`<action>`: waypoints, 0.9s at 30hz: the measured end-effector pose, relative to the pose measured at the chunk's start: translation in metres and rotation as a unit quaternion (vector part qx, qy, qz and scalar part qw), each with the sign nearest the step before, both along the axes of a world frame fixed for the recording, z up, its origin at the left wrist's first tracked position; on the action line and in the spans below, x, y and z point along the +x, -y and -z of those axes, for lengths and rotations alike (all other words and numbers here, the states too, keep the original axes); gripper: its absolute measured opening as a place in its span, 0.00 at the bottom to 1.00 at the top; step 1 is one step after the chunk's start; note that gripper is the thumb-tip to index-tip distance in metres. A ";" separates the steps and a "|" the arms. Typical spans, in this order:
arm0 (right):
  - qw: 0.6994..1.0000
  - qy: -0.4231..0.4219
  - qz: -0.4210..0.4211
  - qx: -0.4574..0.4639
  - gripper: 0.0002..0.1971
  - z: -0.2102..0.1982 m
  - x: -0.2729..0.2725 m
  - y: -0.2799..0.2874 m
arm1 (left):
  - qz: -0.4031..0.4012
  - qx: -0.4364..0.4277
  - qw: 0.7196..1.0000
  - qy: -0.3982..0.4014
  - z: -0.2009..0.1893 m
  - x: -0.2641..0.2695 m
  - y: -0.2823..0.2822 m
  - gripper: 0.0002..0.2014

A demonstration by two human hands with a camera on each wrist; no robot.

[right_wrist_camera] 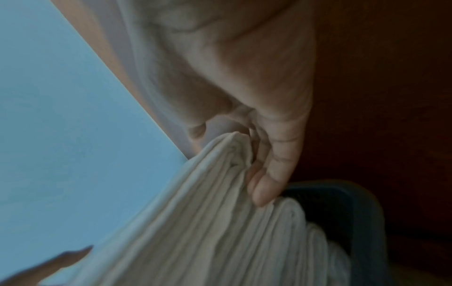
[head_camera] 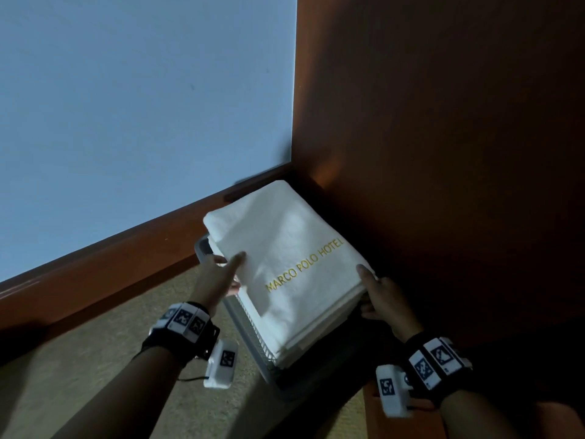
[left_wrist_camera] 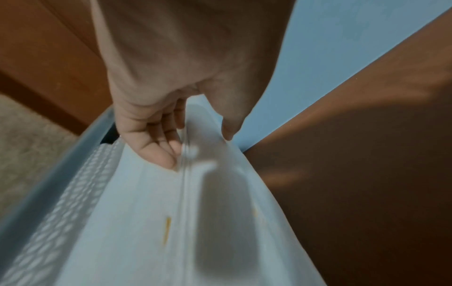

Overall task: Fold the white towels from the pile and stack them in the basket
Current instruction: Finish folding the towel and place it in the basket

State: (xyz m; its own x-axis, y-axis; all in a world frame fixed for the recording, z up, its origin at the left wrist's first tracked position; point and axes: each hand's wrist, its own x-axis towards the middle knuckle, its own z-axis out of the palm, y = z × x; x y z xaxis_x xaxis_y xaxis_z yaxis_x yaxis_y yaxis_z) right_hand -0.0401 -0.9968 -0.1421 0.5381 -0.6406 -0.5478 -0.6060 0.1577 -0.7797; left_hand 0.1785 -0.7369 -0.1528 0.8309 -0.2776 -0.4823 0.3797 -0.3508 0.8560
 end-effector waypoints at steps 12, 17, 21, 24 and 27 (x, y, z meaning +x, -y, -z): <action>0.958 0.136 -0.052 0.245 0.06 0.019 -0.013 -0.086 | 0.049 -0.083 0.991 -0.093 -0.008 -0.009 0.012 0.15; 0.956 0.185 -0.058 0.221 0.17 0.027 -0.006 -0.096 | 0.051 -0.126 0.983 -0.122 -0.008 -0.008 0.009 0.17; 0.975 0.152 -0.045 0.156 0.17 0.047 -0.003 -0.109 | 0.030 -0.066 0.990 -0.122 0.010 -0.015 0.003 0.13; 0.971 0.184 -0.052 0.144 0.18 0.050 -0.007 -0.115 | 0.022 -0.085 0.990 -0.114 0.008 -0.017 0.002 0.12; 0.960 0.220 -0.050 0.167 0.19 0.048 -0.012 -0.120 | 0.039 -0.115 0.985 -0.119 0.002 -0.016 0.001 0.12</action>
